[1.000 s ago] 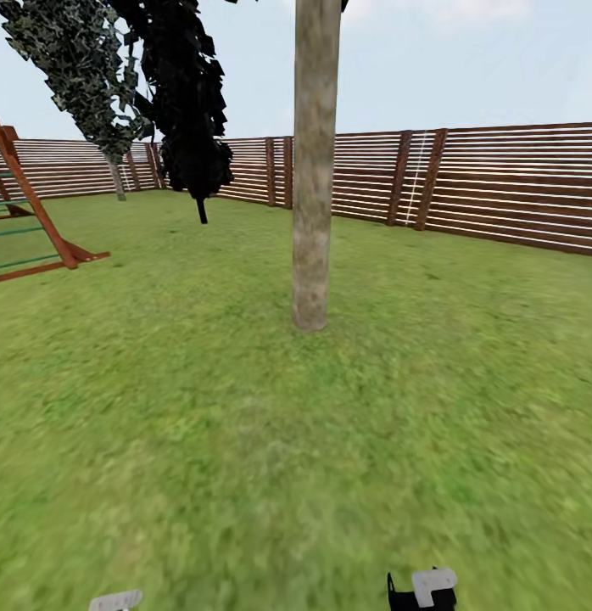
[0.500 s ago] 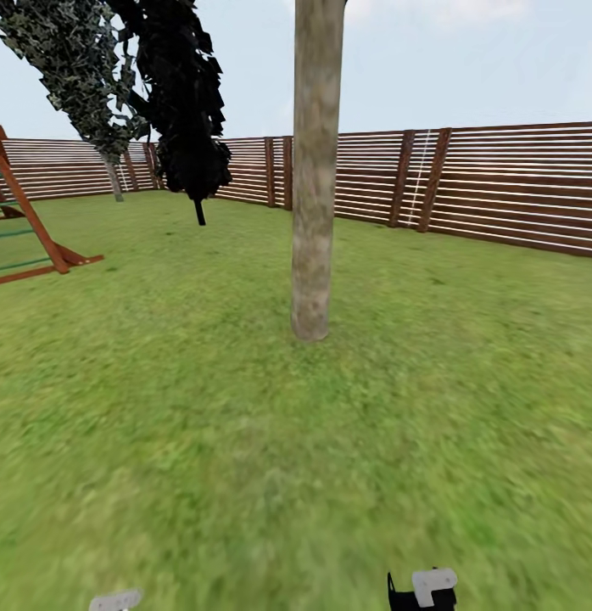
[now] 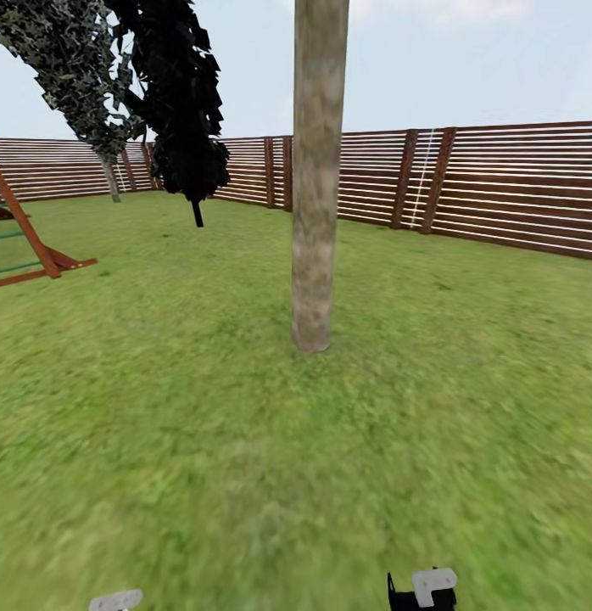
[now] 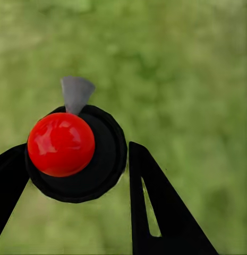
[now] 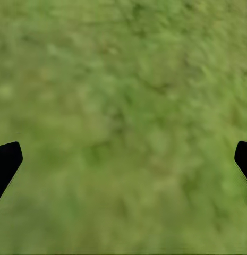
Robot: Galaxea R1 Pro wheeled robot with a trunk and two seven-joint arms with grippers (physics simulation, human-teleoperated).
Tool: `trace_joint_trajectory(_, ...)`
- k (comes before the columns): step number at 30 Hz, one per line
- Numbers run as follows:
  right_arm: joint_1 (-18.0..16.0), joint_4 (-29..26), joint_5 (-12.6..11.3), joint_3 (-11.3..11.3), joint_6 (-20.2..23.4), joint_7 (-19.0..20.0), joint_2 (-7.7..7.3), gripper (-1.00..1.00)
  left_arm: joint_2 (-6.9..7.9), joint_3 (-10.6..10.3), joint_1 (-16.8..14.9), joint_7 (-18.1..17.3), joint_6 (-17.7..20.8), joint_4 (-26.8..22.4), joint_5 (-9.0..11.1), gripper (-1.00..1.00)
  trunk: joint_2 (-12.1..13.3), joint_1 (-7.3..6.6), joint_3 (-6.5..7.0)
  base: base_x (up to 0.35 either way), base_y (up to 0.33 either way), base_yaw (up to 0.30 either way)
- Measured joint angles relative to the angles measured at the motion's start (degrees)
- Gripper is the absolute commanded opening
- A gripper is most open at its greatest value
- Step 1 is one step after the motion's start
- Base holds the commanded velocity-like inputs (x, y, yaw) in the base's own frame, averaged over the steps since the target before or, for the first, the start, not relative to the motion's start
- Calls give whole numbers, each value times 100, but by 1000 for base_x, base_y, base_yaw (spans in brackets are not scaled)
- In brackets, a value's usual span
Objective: In the garden, pick up the pesticide atomizer on the floor and spray pesticide onto both trees until each tree trunk is fully covered.
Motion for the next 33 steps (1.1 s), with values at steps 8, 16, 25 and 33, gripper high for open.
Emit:
trace_joint_trajectory(8,0,0,0,0,0,0,0,100,0,0,0,-4,0,0,0,-100,0,0,0,340,0,0)
trace_joint_trajectory(16,0,0,0,0,0,0,0,100,0,0,0,-3,0,0,0,-100,0,0,0,341,0,-143)
trace_joint_trajectory(25,0,0,0,0,0,0,0,100,0,0,0,-3,0,-2,0,-100,0,0,0,341,0,-140)
trace_joint_trajectory(33,0,-3,-5,0,0,-14,-2,100,0,0,0,-7,-1,2,8,-100,0,0,0,340,0,0)
